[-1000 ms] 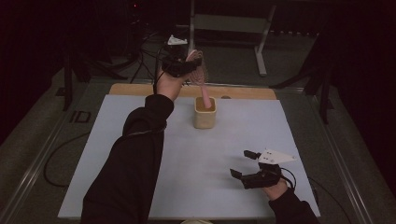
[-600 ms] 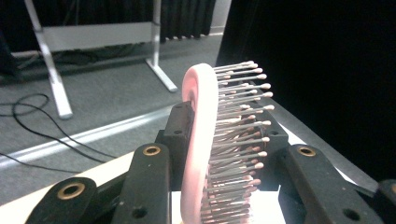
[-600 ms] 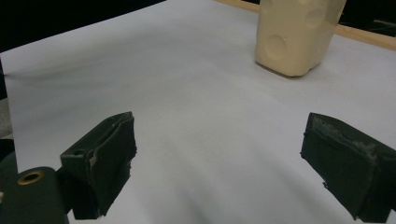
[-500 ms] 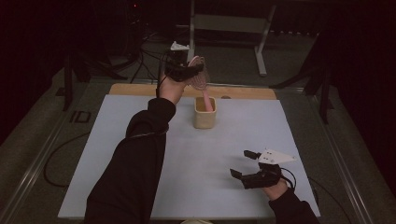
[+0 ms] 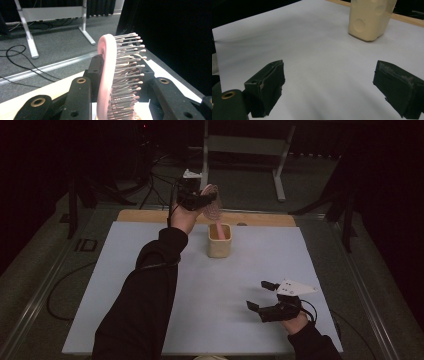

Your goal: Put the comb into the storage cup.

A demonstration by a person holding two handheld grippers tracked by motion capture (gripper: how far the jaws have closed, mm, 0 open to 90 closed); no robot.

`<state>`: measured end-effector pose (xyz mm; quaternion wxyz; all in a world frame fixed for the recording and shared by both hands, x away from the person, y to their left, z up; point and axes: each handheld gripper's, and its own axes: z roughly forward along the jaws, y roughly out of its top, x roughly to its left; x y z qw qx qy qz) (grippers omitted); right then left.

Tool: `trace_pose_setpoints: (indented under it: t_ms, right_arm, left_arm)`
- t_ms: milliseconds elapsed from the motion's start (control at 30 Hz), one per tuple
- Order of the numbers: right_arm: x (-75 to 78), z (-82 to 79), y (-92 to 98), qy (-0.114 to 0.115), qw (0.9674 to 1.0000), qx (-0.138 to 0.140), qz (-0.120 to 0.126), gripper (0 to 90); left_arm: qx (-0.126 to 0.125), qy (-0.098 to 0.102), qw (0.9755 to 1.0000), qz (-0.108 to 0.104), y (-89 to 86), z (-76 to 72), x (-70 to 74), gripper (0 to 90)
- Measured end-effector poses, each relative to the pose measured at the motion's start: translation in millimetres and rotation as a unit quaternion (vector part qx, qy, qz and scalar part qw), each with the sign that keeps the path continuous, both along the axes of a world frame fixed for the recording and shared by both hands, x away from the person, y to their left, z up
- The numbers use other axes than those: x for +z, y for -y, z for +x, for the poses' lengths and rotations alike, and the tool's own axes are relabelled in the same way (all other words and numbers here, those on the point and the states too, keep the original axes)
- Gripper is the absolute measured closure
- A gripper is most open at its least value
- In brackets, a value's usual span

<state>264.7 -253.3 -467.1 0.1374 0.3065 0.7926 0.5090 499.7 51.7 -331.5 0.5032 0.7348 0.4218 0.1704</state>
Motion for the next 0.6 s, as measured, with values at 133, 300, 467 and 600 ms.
trace_pose_setpoints:
  t_ms: [133,300,467,600]
  right_arm:
    - [-0.2,0.1,0.1,-0.001,1.0,0.0,0.0,9.8]
    - [-0.3,-0.1,-0.1,-0.001,1.0,0.001,0.001,9.8]
    - [-0.3,0.1,0.3,0.0,1.0,-0.001,0.0,9.8]
    - [-0.2,0.1,0.3,0.0,1.0,0.0,0.002,9.8]
  left_arm:
    - [-0.002,-0.005,1.0,-0.001,0.7,1.2,-4.8,66.4]
    - [-0.004,-0.007,1.0,0.003,2.7,2.3,-11.4,66.5]
    - [-0.003,-0.007,1.0,0.005,4.3,3.2,-16.1,66.5]
    - [-0.004,-0.01,0.9999,0.003,5.1,4.2,-20.2,66.4]
